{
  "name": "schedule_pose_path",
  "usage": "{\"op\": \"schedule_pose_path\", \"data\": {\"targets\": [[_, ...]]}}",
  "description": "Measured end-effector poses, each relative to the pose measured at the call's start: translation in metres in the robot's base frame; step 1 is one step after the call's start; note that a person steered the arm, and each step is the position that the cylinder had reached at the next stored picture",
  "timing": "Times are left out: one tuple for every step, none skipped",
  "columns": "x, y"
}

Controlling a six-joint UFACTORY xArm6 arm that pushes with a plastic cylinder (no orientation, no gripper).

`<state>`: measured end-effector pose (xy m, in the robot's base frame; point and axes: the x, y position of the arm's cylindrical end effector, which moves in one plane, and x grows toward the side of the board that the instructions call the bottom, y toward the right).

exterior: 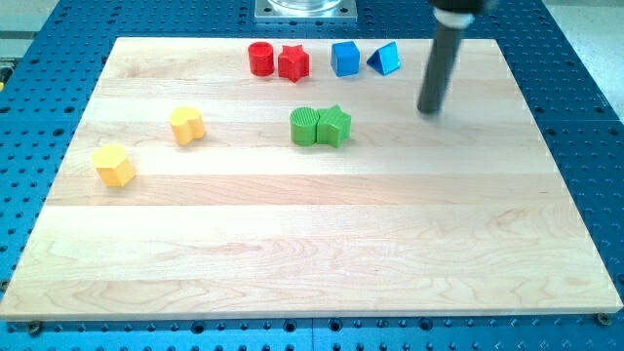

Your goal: Separate green star from the green circle

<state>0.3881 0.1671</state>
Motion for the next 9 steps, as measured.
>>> {"op": "schedule_pose_path", "data": {"targets": [[0.040,-0.055],[0.020,-0.090],[0.020,-0.108],[0.017,-0.138],[-0.019,-0.144],[0.010,-0.149],[0.037,-0.194],[-0.005,-0.197],[-0.048,-0.194]]}}
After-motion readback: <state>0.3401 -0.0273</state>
